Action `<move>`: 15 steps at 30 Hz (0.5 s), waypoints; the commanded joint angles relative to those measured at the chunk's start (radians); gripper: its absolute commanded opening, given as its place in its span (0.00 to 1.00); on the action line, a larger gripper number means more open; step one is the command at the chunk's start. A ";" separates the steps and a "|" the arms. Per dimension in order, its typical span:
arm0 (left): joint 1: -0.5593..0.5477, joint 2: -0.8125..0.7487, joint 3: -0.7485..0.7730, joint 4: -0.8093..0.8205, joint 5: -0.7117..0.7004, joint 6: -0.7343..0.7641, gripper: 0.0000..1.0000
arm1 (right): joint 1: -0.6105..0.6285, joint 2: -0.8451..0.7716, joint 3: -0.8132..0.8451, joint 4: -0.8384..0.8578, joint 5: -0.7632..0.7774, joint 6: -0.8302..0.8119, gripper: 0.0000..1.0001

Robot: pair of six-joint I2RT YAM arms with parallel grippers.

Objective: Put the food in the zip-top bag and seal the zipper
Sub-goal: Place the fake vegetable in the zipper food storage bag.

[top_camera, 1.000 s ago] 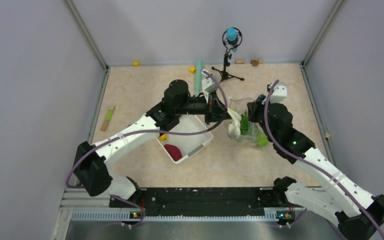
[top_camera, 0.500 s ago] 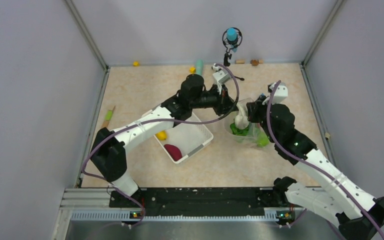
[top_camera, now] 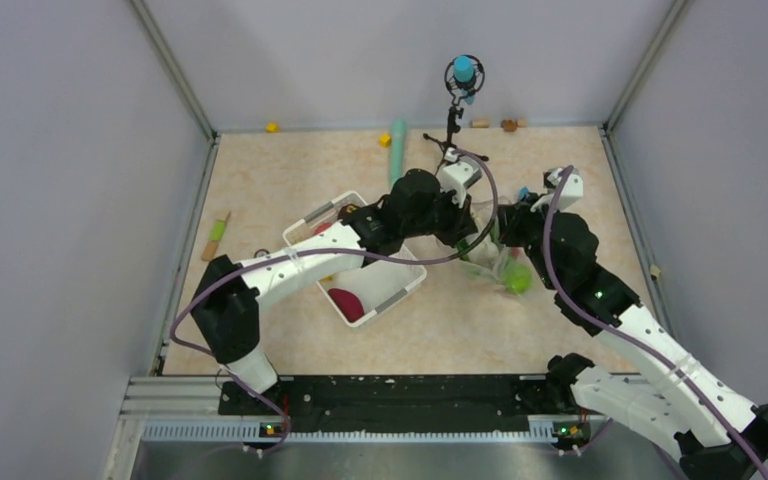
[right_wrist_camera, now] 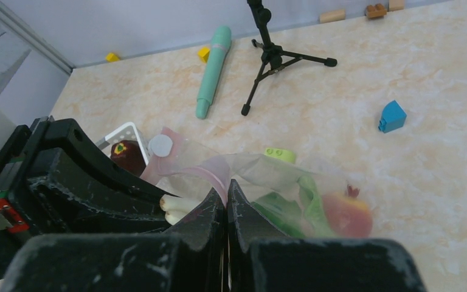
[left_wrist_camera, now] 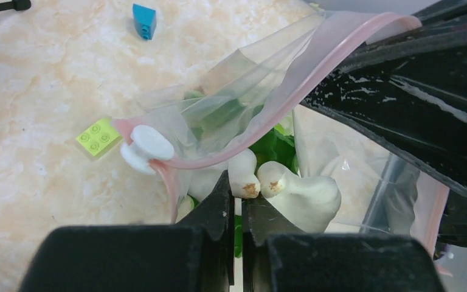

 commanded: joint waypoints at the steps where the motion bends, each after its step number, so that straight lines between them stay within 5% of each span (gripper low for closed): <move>1: -0.030 0.022 0.104 -0.099 -0.115 0.039 0.00 | 0.005 -0.029 -0.004 0.091 -0.014 0.006 0.00; 10: -0.043 -0.077 0.100 -0.194 -0.052 0.005 0.50 | 0.005 -0.025 0.000 0.082 -0.012 0.006 0.00; 15: -0.058 -0.147 0.094 -0.241 -0.073 0.014 0.56 | 0.006 -0.032 0.004 0.075 -0.009 0.006 0.00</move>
